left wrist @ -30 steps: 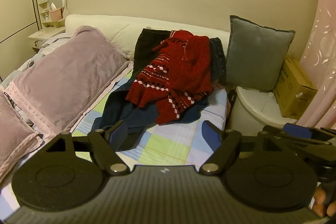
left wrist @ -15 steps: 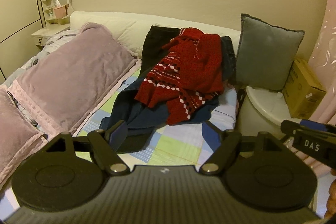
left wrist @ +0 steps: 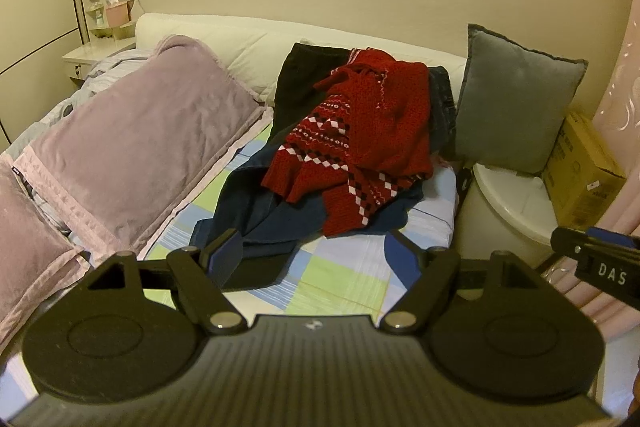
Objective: Fold clothes
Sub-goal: 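Approach the clothes pile with both tools open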
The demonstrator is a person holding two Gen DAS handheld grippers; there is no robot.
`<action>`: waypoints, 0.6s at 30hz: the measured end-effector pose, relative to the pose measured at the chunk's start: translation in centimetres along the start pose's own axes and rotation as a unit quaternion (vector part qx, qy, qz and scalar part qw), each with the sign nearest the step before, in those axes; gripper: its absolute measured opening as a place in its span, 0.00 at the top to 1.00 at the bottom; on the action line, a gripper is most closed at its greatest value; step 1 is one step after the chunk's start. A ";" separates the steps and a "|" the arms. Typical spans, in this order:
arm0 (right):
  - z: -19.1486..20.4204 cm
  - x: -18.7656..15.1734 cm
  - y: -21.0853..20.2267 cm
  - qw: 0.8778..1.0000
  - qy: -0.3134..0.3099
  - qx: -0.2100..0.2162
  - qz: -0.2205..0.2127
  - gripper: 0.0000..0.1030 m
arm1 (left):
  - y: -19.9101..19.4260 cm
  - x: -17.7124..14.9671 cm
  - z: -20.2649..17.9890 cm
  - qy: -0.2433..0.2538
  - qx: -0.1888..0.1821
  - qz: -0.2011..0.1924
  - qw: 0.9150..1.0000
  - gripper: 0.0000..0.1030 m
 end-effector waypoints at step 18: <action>-1.3 1.4 0.8 1.000 -0.001 0.012 0.006 0.57 | 0.6 0.2 -0.2 -0.006 0.007 0.005 1.000 0.27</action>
Point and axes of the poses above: each gripper's, at about its wrist camera, not at the fingertips, and y roughly the way its jaws point, z to its left, x to its top, the point moved 9 cm from there along y, roughly the way its jaws point, and after that the axes turned 7 degrees about x, right-handed, at the moved point
